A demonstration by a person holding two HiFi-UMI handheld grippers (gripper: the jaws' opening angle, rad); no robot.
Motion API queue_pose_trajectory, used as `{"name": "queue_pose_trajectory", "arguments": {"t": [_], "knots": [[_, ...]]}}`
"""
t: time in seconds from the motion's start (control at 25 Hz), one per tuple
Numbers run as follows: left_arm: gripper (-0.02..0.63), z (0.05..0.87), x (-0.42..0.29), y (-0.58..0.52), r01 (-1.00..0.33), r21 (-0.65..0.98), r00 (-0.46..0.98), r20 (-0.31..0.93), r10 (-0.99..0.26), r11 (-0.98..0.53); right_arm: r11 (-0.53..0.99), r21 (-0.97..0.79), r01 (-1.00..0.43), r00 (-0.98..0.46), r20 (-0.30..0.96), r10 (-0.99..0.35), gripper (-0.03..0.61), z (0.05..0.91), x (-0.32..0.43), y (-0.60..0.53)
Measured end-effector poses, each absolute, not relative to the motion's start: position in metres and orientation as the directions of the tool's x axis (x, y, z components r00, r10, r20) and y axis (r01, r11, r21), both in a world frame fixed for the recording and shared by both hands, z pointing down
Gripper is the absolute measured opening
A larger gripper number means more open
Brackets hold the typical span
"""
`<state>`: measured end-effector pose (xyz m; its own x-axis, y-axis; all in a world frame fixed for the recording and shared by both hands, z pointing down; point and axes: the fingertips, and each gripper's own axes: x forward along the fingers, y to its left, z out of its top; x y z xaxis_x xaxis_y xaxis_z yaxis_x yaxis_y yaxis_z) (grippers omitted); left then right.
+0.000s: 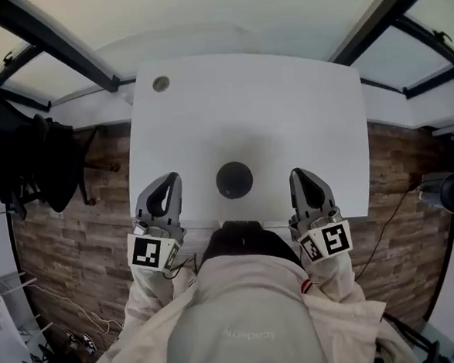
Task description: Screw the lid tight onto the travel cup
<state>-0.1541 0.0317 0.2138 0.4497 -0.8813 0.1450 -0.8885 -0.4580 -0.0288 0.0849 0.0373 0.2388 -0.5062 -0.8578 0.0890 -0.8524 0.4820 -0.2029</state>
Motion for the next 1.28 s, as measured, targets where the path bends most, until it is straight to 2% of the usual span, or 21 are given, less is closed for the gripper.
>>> {"name": "queue_pose_trajectory", "arguments": {"t": [0.12,0.44,0.68,1.0,1.28], "knots": [[0.008,0.195,-0.139,0.031,-0.909,-0.098,0.393,0.125,-0.911,-0.405,0.493,-0.166,-0.854,-0.503,0.024,-0.864,0.021,0.188,0.082,0.04],[0.008,0.152,-0.098,0.041,-0.907,-0.118,0.401,0.053,-0.914,-0.405,0.502,-0.123,-0.856,-0.494,-0.086,-0.865,0.02,0.11,0.077,0.063],[0.008,0.132,-0.095,0.038,-0.904,-0.132,0.409,0.007,-0.912,-0.407,0.483,-0.128,-0.866,-0.474,-0.092,-0.876,0.02,0.105,0.078,0.063],[0.008,0.138,-0.104,0.039,-0.924,-0.048,0.377,0.046,-0.925,-0.379,0.462,-0.157,-0.873,-0.456,-0.078,-0.887,0.02,0.112,0.079,0.058],[0.008,0.142,-0.11,0.037,-0.929,-0.043,0.366,0.058,-0.929,-0.369,0.457,-0.179,-0.871,-0.451,-0.077,-0.889,0.02,0.115,0.08,0.058]]}}
